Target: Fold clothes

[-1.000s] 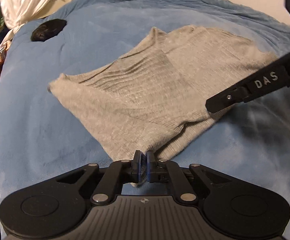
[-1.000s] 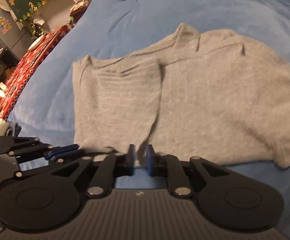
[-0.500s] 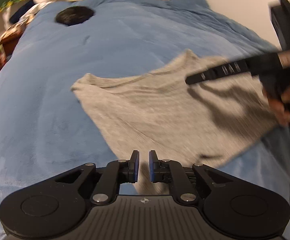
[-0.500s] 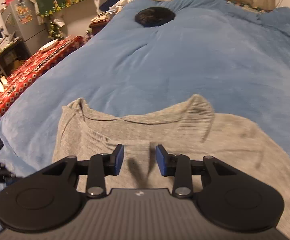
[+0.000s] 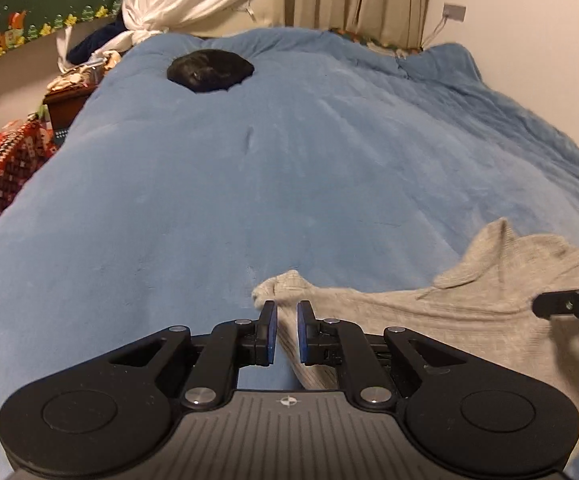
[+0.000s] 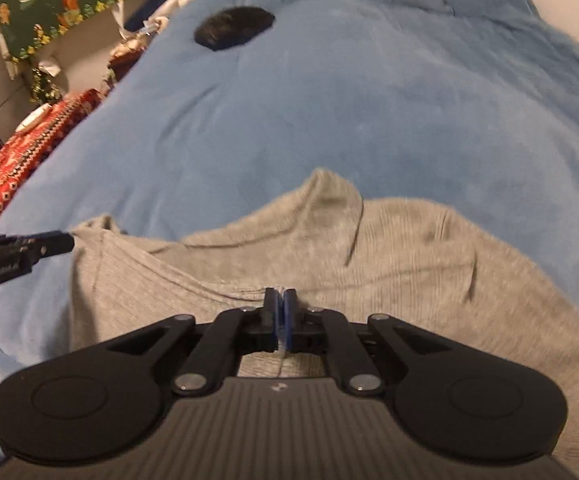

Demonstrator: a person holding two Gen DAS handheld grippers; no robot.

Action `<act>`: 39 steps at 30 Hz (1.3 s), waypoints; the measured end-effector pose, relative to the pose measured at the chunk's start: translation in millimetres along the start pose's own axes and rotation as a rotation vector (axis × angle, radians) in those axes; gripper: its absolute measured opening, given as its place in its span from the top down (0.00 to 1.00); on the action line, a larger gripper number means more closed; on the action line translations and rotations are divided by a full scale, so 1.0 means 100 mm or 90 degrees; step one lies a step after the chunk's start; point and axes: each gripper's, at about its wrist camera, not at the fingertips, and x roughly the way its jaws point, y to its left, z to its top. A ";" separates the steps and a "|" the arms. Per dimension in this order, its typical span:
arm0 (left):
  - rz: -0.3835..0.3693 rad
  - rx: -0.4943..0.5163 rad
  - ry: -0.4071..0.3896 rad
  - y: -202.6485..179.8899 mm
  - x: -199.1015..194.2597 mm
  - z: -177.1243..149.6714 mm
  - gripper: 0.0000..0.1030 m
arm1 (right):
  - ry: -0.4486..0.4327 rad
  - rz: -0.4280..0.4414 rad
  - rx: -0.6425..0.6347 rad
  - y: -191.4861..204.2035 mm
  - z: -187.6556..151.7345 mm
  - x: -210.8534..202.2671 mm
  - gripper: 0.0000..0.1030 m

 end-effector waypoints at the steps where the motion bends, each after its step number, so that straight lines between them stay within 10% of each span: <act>1: 0.008 0.014 0.008 0.00 0.08 -0.01 0.90 | 0.003 -0.002 0.002 -0.02 -0.01 0.03 0.98; 6: 0.036 0.030 0.018 0.15 0.26 0.01 0.88 | 0.011 -0.006 -0.001 -0.06 -0.06 0.11 0.97; 13: 0.035 -0.122 0.002 0.63 0.03 0.17 0.88 | 0.015 -0.008 -0.015 -0.03 -0.04 0.12 0.95; 24: -0.144 -0.078 0.118 -0.12 -0.64 -0.40 0.88 | 0.066 0.048 0.033 0.07 -0.41 -0.45 0.75; 31: -0.140 -0.081 0.187 -0.44 -0.68 -0.91 0.69 | 0.119 0.070 0.128 0.12 -0.87 -0.43 0.63; 32: -0.140 -0.100 0.193 -0.43 -0.65 -0.95 0.69 | 0.113 0.071 0.133 0.13 -0.89 -0.40 0.64; 34: -0.139 -0.132 0.200 -0.40 -0.57 -1.00 0.75 | 0.107 0.073 0.132 0.15 -0.90 -0.37 1.00; 39: -0.118 -0.125 0.201 -0.38 -0.57 -1.02 0.92 | 0.097 0.026 0.076 0.25 -0.88 -0.49 1.00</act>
